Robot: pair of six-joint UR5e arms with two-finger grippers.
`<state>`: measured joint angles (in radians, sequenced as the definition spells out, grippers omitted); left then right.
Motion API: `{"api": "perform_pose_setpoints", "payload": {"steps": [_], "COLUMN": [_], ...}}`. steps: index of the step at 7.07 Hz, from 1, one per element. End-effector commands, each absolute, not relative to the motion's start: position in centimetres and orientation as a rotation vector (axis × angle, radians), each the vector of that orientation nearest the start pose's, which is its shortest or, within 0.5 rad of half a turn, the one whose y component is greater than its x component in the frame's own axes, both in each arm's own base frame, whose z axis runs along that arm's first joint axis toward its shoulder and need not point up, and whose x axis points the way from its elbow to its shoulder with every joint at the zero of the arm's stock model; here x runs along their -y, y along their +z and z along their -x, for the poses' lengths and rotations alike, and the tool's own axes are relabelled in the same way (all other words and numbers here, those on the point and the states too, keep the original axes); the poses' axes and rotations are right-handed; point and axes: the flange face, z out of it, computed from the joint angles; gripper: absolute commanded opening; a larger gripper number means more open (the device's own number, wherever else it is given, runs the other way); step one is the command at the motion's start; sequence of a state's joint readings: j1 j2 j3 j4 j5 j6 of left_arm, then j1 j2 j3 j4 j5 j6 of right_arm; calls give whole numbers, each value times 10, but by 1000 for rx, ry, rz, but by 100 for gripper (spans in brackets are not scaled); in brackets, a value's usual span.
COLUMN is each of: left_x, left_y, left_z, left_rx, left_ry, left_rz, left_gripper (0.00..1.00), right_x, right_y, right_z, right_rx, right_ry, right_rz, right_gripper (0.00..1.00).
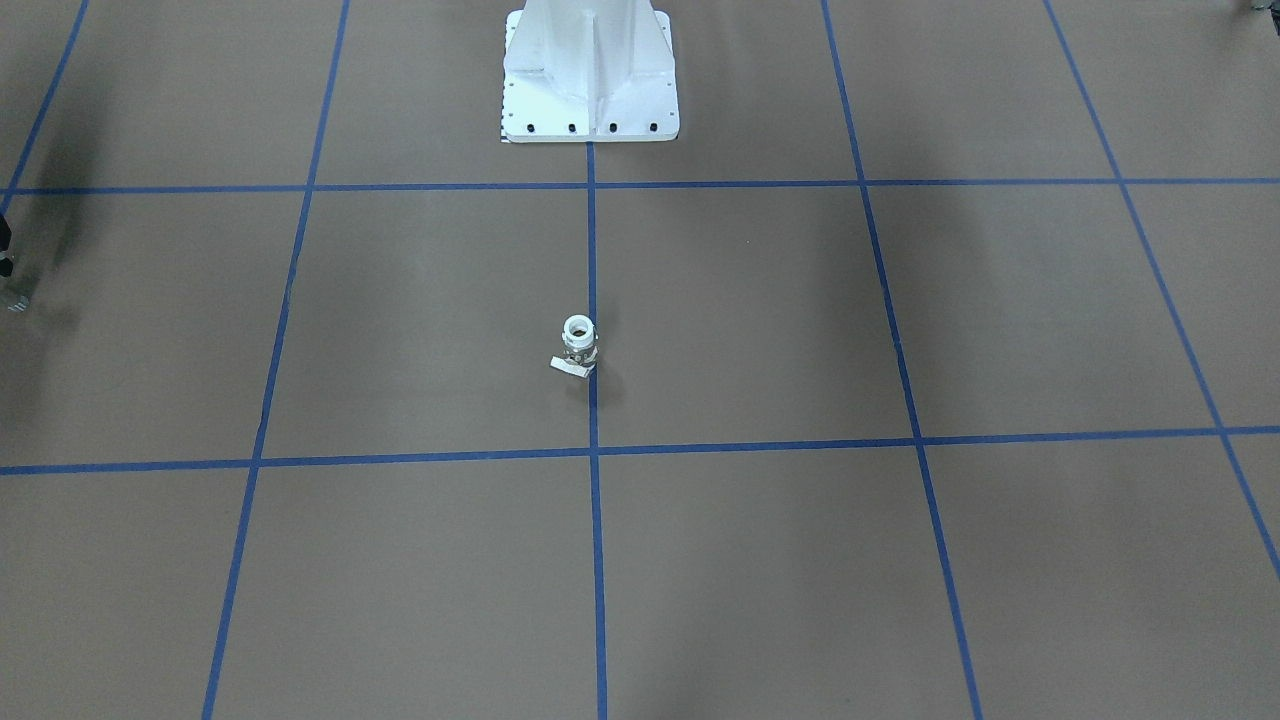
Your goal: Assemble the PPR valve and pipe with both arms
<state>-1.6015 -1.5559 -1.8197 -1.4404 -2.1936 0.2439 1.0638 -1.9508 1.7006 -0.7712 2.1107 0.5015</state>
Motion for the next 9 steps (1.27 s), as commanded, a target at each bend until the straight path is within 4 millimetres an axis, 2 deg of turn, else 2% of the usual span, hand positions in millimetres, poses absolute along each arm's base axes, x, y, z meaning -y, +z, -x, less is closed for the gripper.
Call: {"api": "perform_pose_setpoints", "payload": {"steps": [1, 4, 5, 6, 7, 9], "left_x": [481, 481, 480, 480, 480, 480], "left_y": [566, 564, 563, 563, 562, 564], "left_z": [90, 90, 90, 90, 90, 90], "left_rx": [-604, -603, -603, -603, -603, -603], "left_ry": [239, 240, 240, 241, 241, 240], "left_rz": [-187, -190, -191, -193, -194, -190], "left_gripper": [100, 100, 100, 100, 100, 100], "right_x": [351, 351, 352, 352, 352, 353], "right_y": [678, 681, 681, 680, 679, 673], "right_z": [104, 105, 105, 106, 106, 107], "right_rx": [717, 697, 697, 701, 703, 712], "right_ry": [-160, -158, -159, -159, -159, -164], "right_rz": [-211, -215, -217, -217, -218, -226], "right_gripper": [59, 55, 48, 28, 0, 0]}}
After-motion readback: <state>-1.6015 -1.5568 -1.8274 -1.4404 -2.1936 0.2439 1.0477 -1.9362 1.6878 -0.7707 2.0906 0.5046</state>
